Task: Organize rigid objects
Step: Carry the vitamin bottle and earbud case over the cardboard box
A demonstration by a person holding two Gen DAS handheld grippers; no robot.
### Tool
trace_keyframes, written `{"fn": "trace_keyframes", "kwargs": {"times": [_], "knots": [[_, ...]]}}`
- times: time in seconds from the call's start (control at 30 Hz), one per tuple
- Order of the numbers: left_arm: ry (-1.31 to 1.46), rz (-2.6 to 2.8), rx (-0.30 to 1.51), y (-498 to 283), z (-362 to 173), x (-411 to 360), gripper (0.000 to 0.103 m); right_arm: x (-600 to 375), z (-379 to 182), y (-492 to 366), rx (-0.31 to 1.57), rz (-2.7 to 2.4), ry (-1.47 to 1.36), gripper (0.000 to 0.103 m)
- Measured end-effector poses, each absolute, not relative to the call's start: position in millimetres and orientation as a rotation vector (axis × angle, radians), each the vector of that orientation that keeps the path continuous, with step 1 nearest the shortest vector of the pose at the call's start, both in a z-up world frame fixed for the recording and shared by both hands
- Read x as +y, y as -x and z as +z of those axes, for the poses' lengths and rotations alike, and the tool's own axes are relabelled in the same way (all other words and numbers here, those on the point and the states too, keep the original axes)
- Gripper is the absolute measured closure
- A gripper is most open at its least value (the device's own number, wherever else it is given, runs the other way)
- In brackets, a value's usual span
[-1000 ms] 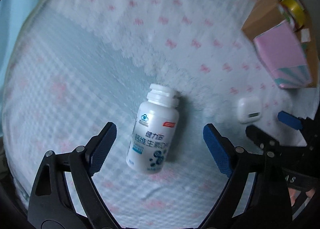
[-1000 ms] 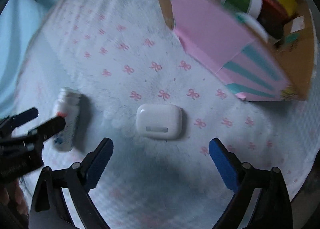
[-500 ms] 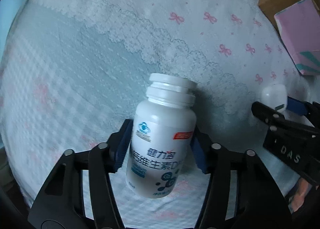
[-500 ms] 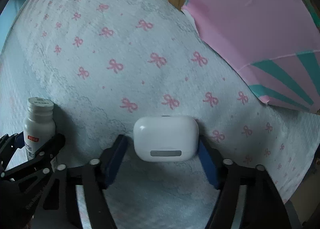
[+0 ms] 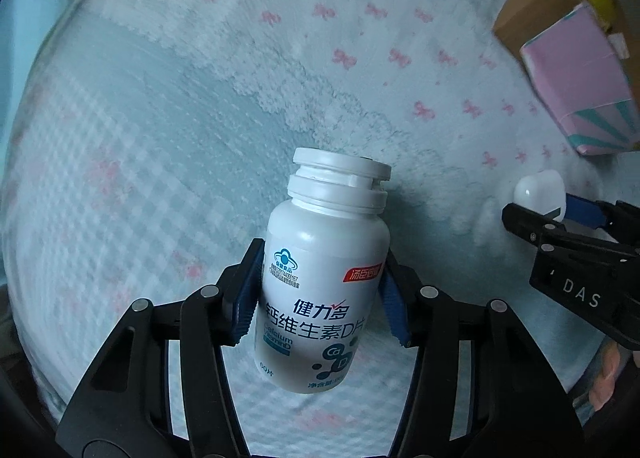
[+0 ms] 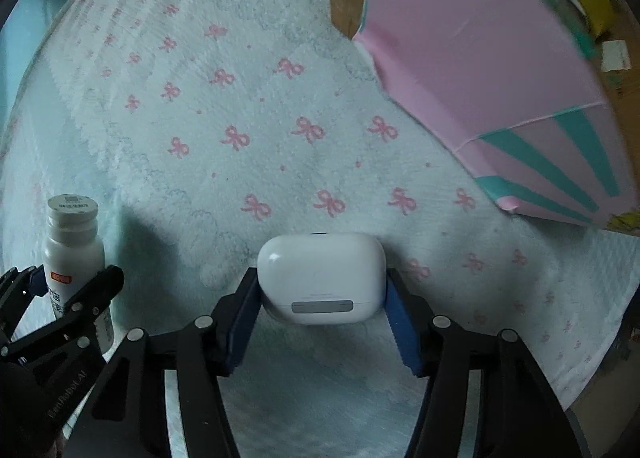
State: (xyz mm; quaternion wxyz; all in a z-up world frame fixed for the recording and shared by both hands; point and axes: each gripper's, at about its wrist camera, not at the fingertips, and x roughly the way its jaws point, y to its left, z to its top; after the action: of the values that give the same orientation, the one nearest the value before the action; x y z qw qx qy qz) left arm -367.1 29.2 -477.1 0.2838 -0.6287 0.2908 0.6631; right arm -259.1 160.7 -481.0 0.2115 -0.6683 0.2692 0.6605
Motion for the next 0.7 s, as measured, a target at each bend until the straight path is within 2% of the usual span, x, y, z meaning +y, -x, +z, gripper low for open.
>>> {"fn": "trace_keyframes", "kwargs": {"times": [0.2, 0.4, 0.7], "knots": [[1.633, 1.842, 0.715, 350.7, -430.4, 22.5, 0.054, 165.0, -441.5, 240.6, 0.766, 1.92, 1.805, 0.047], [1.565, 1.905, 0.641, 340.6, -359.3, 10.6, 0.054, 174.6, -387.5, 212.3, 0.815, 2.023, 1.76, 0.047], [1.423, 1.996, 0.506, 294.0, -278.7, 28.0, 0.054, 160.3, -297.3, 197.8, 0.743, 2.237, 1.718, 0.047]]}}
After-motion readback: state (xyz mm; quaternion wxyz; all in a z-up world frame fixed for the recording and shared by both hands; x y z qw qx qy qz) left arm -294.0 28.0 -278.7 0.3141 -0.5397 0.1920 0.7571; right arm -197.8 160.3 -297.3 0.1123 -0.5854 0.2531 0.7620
